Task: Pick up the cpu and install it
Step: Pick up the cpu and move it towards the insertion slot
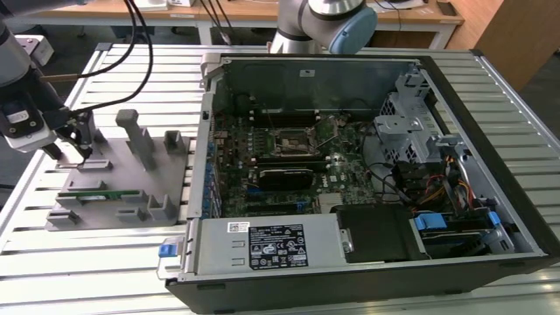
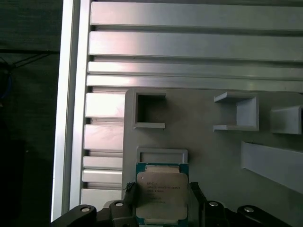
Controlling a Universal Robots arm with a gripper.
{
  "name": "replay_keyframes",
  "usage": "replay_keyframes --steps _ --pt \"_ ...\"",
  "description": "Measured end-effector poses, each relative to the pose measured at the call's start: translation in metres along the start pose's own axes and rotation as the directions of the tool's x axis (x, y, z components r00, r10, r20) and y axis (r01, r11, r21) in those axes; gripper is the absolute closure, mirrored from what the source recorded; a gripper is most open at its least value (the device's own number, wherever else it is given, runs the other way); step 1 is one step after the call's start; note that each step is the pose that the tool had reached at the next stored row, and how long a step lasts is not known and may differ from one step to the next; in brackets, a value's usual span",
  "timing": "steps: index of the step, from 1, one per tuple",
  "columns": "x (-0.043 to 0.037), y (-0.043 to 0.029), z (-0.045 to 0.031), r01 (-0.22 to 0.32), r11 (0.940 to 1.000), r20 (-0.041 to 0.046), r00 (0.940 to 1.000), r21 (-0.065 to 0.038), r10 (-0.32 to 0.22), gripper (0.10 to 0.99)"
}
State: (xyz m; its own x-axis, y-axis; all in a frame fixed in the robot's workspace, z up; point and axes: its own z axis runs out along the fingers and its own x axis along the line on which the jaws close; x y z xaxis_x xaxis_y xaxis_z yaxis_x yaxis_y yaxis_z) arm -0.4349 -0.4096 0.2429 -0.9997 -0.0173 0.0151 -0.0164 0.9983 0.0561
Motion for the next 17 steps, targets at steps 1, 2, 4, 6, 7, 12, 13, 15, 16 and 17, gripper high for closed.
replay_keyframes --steps 1,2,4,6,7,12,13,15,16,17 --pt "0.0 0.0 -0.0012 0.0 1.0 0.0001 1.0 0.0 0.0 0.561" --pt "0.0001 0.0001 -0.0022 0.0 1.0 0.0001 1.0 0.0 0.0 0.561" --pt "0.0002 0.0002 -0.0043 0.0 1.0 0.0001 1.0 0.0 0.0 0.561" --pt "0.0002 0.0004 -0.0063 0.0 1.0 0.0001 1.0 0.0 0.0 0.561" --pt "0.0003 0.0004 -0.0072 0.0 1.0 0.0001 1.0 0.0 0.0 0.561" --pt "0.0004 0.0007 -0.0117 0.0 1.0 0.0001 1.0 -0.001 0.0 0.561" --pt "0.0003 0.0007 -0.0124 0.0 1.0 0.0001 1.0 -0.001 0.0 0.561" --pt "0.0004 0.0009 -0.014 0.0 1.0 0.0001 1.0 -0.002 0.0 0.561" --pt "0.0004 0.0009 -0.0149 0.0 1.0 0.0 1.0 -0.002 0.0 0.561" --pt "0.0004 0.001 -0.0154 0.0 1.0 0.0002 1.0 -0.002 0.0 0.561"
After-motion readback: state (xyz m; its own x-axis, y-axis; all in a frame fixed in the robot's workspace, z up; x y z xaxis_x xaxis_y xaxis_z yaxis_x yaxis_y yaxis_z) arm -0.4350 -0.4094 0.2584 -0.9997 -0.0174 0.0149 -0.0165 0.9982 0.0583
